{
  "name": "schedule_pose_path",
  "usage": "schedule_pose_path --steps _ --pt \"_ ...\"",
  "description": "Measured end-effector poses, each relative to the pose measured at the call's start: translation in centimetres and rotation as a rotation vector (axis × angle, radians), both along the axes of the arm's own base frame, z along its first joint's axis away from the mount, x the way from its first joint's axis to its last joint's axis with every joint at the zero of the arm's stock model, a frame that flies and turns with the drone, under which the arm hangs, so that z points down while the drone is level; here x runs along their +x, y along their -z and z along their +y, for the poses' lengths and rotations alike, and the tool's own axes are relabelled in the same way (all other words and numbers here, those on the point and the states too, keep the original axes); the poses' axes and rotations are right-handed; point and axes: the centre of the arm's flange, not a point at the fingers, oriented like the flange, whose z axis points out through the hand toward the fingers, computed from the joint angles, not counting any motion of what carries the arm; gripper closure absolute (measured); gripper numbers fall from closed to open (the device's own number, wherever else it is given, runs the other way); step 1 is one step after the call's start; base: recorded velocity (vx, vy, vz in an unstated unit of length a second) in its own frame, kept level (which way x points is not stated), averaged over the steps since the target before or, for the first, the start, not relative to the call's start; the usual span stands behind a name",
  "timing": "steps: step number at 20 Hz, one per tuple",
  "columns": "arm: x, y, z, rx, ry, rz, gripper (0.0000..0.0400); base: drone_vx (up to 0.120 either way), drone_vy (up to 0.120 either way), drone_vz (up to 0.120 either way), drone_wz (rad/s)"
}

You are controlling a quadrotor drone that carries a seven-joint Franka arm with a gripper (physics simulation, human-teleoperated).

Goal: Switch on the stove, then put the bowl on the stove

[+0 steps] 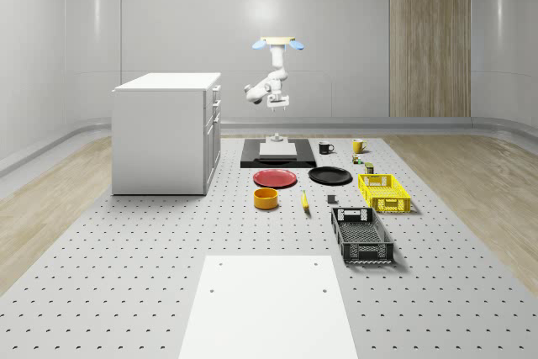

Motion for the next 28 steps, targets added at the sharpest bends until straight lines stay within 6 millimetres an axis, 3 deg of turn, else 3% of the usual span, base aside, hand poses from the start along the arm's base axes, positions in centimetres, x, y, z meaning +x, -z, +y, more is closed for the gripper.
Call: schedule_pose_path --steps 28 --pt "-0.01 0.03 -0.77 -0.078 0.001 0.003 0.0000 0.007 0.000 -0.117 0.000"
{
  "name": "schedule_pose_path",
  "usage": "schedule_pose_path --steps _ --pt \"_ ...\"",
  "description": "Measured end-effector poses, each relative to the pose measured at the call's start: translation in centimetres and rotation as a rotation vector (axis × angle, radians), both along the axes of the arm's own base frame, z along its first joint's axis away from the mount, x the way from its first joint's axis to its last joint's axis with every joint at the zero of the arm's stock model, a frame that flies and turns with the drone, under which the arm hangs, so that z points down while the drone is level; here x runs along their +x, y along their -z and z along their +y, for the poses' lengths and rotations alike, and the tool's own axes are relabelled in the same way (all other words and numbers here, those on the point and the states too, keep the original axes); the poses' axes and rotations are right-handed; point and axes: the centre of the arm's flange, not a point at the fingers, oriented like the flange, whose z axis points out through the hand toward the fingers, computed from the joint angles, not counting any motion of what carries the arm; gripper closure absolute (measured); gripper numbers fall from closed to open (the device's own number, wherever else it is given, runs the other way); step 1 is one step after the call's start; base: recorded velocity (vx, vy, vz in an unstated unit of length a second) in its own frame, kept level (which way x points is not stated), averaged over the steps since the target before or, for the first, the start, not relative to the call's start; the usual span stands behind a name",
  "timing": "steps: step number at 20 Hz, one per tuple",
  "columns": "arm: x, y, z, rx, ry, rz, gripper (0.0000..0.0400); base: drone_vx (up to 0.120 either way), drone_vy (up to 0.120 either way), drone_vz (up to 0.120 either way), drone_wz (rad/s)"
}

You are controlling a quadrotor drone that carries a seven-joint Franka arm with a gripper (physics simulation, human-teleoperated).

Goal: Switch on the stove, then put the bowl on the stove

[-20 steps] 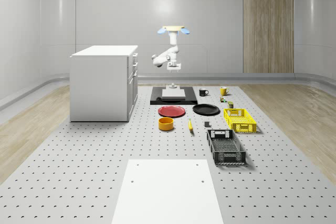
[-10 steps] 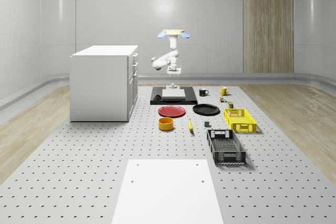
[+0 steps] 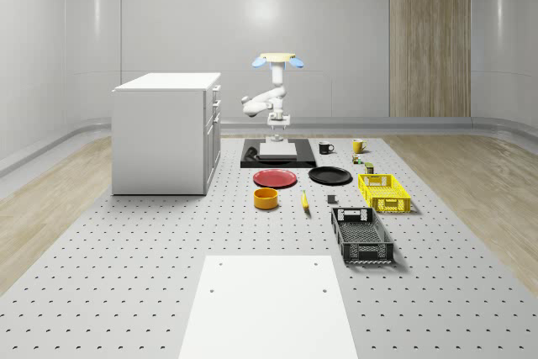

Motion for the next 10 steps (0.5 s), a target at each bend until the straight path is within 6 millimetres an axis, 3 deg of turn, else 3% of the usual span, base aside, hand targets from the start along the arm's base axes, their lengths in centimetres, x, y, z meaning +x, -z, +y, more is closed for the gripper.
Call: schedule_pose_path --steps 10 --pt "0.0 -3.5 0.0 0.000 0.000 0.000 0.0000 0.000 0.000 0.000 0.000"
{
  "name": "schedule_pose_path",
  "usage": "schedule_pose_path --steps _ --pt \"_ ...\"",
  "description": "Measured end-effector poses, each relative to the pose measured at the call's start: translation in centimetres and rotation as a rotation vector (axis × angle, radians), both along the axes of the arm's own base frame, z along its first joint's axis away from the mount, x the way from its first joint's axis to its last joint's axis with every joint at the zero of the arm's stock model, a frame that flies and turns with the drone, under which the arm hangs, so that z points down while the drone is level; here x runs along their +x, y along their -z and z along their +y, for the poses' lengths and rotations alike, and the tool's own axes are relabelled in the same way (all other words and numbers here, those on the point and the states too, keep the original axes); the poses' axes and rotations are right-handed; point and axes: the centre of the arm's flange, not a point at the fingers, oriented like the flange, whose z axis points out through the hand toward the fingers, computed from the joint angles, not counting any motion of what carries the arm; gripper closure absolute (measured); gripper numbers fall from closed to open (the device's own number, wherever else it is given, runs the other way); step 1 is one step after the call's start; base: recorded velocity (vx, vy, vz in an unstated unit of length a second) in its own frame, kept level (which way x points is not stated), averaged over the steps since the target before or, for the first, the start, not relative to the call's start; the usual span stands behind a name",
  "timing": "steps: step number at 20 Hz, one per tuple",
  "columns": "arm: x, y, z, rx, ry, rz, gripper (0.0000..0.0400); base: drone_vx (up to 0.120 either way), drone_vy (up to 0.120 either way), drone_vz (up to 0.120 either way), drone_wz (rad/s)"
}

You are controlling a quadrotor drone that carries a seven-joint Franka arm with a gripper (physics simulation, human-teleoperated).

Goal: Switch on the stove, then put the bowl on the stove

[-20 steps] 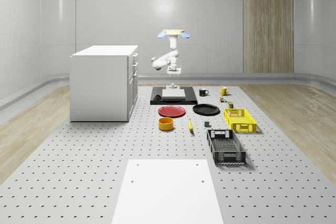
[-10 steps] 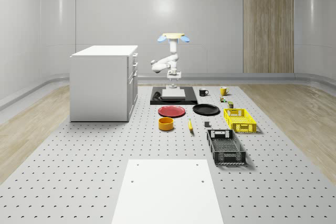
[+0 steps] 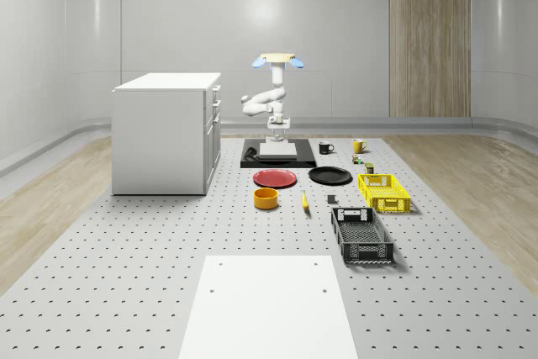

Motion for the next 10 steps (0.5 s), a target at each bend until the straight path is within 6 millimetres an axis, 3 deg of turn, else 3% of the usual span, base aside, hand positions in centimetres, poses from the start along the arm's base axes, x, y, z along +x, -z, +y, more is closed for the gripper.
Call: schedule_pose_path --steps 10 --pt "0.0 -2.6 0.5 0.000 0.000 0.000 0.0000 0.000 0.000 0.000 0.000"
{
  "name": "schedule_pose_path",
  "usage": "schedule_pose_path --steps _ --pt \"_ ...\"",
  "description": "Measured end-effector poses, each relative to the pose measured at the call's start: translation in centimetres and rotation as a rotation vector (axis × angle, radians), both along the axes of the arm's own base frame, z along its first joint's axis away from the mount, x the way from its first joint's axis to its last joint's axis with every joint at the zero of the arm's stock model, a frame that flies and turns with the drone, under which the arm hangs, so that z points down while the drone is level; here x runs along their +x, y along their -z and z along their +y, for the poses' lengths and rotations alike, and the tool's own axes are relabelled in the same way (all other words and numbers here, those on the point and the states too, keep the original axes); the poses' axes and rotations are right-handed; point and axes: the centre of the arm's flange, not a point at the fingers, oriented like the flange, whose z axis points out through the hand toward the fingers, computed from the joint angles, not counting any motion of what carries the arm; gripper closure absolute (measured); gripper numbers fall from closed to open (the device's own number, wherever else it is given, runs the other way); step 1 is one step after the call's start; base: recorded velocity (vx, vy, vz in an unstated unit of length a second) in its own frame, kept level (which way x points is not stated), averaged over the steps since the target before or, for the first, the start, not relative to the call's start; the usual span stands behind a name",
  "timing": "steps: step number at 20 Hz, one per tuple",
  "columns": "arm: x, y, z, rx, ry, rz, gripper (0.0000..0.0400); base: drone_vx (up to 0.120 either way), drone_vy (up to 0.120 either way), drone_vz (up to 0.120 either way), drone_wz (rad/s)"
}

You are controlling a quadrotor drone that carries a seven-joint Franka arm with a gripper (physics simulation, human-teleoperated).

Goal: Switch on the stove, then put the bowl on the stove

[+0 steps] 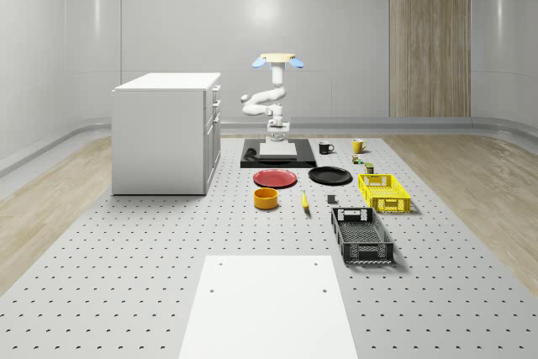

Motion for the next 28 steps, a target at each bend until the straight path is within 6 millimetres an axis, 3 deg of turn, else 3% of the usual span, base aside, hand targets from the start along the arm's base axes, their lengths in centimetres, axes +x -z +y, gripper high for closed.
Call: schedule_pose_path --steps 17,25,27,28 --pt "1.3 -0.9 -0.1 0.000 0.000 0.000 0.0000 0.000 0.000 0.000 0.000" --pt "1.4 -0.9 -1.2 0.000 -0.001 0.000 0.0000 0.000 0.000 0.000 0.000" --pt "1.1 -0.7 -3.1 -0.015 -0.066 -0.001 0.0000 0.000 0.000 0.000 0.000" --pt "1.1 -0.7 -3.1 -0.014 -0.057 -0.001 0.0000 0.000 0.000 0.000 0.000"
